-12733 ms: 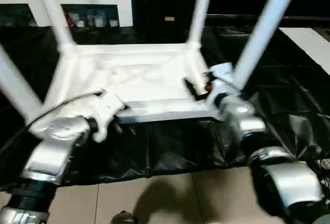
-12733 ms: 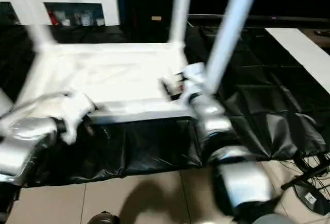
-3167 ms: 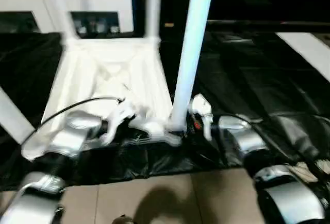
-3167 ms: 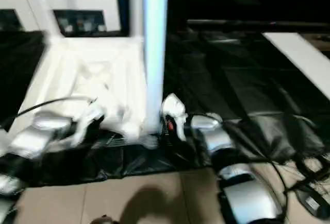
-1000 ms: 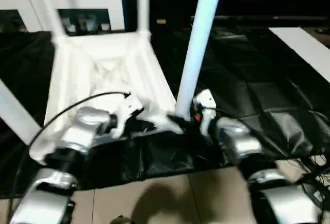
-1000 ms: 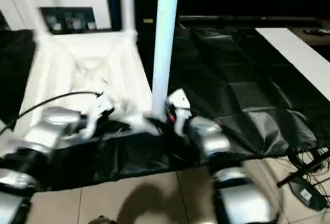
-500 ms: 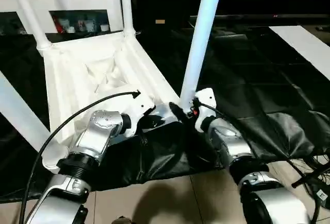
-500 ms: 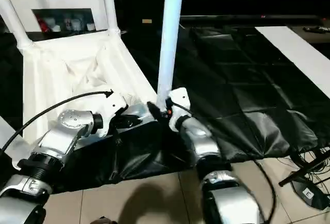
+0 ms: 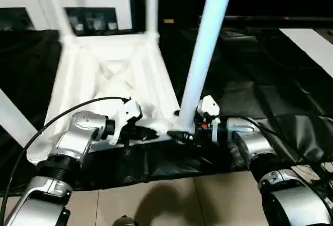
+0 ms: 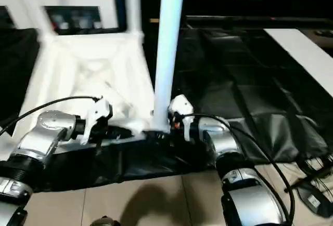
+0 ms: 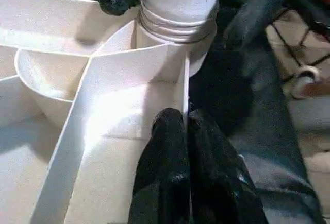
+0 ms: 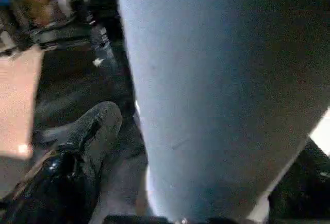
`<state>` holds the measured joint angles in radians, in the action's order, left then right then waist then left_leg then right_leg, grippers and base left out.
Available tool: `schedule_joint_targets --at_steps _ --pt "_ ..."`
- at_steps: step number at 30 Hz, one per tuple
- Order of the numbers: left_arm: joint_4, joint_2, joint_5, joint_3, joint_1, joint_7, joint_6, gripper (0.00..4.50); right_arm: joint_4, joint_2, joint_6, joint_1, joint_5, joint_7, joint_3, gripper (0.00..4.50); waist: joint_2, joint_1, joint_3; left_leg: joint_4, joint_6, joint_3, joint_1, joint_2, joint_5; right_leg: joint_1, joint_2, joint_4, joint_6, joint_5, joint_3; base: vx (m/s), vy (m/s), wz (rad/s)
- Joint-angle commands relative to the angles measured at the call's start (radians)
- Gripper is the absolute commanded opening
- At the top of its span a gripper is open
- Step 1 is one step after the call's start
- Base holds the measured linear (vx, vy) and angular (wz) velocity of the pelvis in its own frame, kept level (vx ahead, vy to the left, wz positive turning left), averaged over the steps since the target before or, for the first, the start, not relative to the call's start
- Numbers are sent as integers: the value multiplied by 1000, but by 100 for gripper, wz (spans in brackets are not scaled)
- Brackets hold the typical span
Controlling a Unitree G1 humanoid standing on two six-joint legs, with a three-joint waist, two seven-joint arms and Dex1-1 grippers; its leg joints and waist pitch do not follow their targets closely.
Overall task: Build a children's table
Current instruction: Rotate leg to tighten
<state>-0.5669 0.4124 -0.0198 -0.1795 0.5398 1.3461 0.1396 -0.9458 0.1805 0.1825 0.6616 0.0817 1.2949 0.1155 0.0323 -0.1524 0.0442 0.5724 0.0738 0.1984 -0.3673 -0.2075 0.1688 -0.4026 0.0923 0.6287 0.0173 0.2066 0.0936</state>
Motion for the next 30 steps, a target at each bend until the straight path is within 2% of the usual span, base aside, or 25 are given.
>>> schedule_joint_targets --at_steps 1,6,13,20,22,23,24,25,26,27,28,29,30 --pt "-18 -19 -44 -16 15 34 -21 0 9 -4 -8 4 -12 75 40 369 4 1 -59 -57 -68 -13 12 -39 173 49 68 -67 233 106 -57 0 0 0" --pt "-35 -9 -43 -18 24 71 -33 0 7 0 -29 14 -10 122 50 314 5 1 -58 -59 -59 -14 13 -39 178 50 70 -69 224 134 -57 0 0 0" --pt "-55 15 -45 -22 31 123 -43 0 14 8 -49 13 -12 180 70 257 6 0 -60 -56 -69 -14 12 -38 160 50 69 -64 237 97 -56 0 0 0" --pt "-56 6 -47 -16 27 108 -36 0 38 4 -76 -11 -5 177 68 251 4 1 -61 -56 -63 -14 12 -39 158 51 68 -63 237 90 -57 0 0 0" --pt "-58 -4 -42 -9 28 72 -27 0 49 -3 -94 -23 6 154 57 251 5 0 -62 -55 -66 -14 13 -38 153 51 68 -62 239 81 -56 0 0 0" --pt "-64 -17 -19 -2 35 -2 -21 0 54 -16 -115 -35 9 80 38 251 6 -1 -61 -55 -67 -13 13 -39 153 50 69 -62 239 82 -56 0 0 0" --pt "-65 -25 -5 2 38 -48 -13 0 54 -24 -112 -42 6 32 29 251 6 -1 -59 -57 -62 -14 14 -39 160 49 68 -65 234 97 -57 0 0 0" --pt "-65 -26 -4 3 38 -53 -13 0 53 -24 -112 -42 5 25 28 251 6 -2 -56 -60 -48 -15 15 -39 188 48 71 -72 223 151 -57 0 0 0" --pt "-65 -40 4 13 41 -106 -4 0 41 -34 -123 -43 -15 -61 23 251 5 -1 -54 -63 -38 -16 15 -39 201 48 72 -75 215 182 -57 0 0 0" --pt "-64 -46 8 18 42 -130 1 0 35 -39 -128 -43 -26 -104 21 251 5 1 -53 -66 -19 -18 19 -39 236 46 75 -83 197 251 -58 0 0 0" --pt "-44 -79 11 34 41 -207 38 0 22 -68 -142 -52 -42 -231 6 251 7 7 -49 -71 -2 -20 19 -40 256 45 77 -89 179 303 -60 0 0 0" --pt "-36 -89 11 36 38 -225 50 0 17 -80 -152 -52 -41 -273 -3 251 7 9 -46 -73 7 -23 20 -40 274 43 78 -92 169 336 -60 0 0 0" --pt "-1 -132 22 40 27 -303 92 0 0 -131 -179 -50 -30 -415 -39 251 5 17 -43 -78 23 -27 24 -39 314 41 80 -99 151 403 -60 0 0 0"
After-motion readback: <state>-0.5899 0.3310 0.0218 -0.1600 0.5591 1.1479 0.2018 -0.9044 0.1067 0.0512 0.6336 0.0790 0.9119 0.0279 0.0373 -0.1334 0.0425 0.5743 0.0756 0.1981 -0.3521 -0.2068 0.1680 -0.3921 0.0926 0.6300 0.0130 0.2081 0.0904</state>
